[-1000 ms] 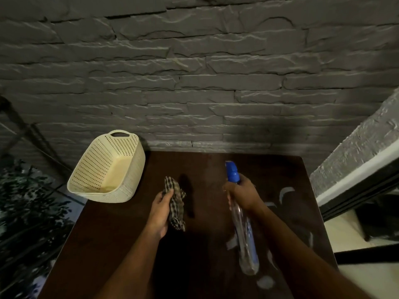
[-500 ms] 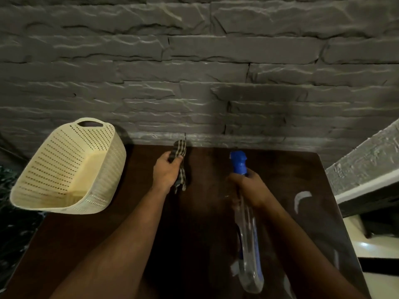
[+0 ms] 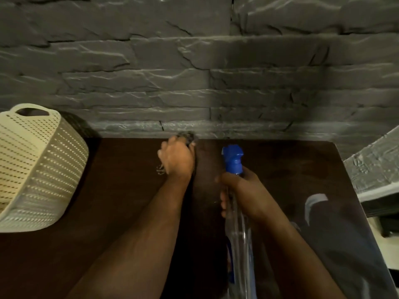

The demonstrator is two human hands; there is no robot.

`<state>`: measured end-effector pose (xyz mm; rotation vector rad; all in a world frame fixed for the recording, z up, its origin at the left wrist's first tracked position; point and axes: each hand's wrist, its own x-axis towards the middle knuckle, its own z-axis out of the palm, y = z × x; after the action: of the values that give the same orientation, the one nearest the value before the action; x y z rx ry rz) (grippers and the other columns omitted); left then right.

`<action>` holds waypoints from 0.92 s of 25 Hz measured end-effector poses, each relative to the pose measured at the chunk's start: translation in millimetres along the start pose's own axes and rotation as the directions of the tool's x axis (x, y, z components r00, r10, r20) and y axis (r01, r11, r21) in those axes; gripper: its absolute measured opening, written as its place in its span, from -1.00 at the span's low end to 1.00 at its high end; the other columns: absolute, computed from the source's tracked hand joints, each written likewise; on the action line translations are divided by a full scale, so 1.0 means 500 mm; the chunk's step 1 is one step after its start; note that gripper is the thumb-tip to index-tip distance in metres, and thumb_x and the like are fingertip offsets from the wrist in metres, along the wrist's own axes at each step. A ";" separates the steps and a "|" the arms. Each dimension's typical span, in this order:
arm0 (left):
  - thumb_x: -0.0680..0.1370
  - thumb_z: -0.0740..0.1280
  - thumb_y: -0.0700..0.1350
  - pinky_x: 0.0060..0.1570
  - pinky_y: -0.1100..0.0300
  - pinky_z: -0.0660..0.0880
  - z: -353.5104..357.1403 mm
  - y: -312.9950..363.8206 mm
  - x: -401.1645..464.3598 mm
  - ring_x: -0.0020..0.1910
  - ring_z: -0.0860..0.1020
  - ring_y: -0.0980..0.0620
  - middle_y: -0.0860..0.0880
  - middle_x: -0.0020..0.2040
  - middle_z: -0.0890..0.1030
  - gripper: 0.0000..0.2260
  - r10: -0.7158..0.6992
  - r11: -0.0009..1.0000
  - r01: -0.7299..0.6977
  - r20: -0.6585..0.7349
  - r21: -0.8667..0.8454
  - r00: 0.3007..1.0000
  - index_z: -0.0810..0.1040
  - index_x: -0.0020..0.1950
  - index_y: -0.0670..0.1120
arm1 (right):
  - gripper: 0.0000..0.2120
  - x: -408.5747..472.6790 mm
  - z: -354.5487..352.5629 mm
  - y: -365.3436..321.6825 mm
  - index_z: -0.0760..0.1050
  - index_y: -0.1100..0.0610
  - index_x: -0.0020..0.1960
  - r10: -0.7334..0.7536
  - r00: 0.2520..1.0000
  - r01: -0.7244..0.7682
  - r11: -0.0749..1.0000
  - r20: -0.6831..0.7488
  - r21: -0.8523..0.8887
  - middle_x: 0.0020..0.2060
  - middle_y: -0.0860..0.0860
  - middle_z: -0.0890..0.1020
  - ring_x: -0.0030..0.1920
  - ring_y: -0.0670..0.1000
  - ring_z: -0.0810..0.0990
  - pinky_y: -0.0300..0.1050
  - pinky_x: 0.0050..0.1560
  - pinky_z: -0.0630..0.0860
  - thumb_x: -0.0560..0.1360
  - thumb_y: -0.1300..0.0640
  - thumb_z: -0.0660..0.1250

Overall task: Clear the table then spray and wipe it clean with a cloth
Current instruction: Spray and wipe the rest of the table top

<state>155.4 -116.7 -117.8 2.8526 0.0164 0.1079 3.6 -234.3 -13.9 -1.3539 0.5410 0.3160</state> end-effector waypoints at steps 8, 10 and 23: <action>0.55 0.27 0.10 0.02 0.02 0.42 -0.014 -0.055 0.022 0.06 0.51 -0.11 -0.07 0.08 0.57 -0.76 0.042 0.994 -0.045 0.035 0.099 0.999 0.59 0.08 0.00 | -0.81 0.003 -0.010 -0.028 0.45 0.13 0.12 0.032 0.997 -0.034 0.999 0.072 0.027 -0.37 0.09 0.51 -0.39 0.05 0.50 -0.07 -0.37 0.50 0.51 0.18 0.33; 0.56 0.26 0.10 0.01 0.03 0.43 -0.001 0.010 0.001 0.03 0.51 -0.06 -0.02 0.07 0.56 -0.77 0.173 0.982 -0.178 0.086 0.063 0.981 0.58 0.09 0.02 | -0.84 0.001 -0.016 -0.034 0.46 0.11 0.08 0.019 0.997 -0.020 1.000 0.071 0.021 -0.36 0.09 0.52 -0.39 0.04 0.51 -0.06 -0.37 0.51 0.51 0.18 0.33; 0.56 0.24 0.08 0.06 0.04 0.37 -0.002 -0.024 -0.085 0.06 0.48 0.00 0.05 0.11 0.52 -0.77 0.480 0.877 -0.477 0.179 -0.060 0.859 0.55 0.16 0.07 | -0.85 -0.030 -0.019 -0.019 0.45 0.07 0.08 0.084 0.986 -0.089 0.996 0.144 0.027 -0.41 0.05 0.55 -0.41 0.02 0.54 -0.07 -0.35 0.54 0.53 0.17 0.31</action>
<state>113.1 -105.7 -123.3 2.7726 -0.7354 -0.0641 -5.8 -244.3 1.2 -1.2665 0.4840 0.4695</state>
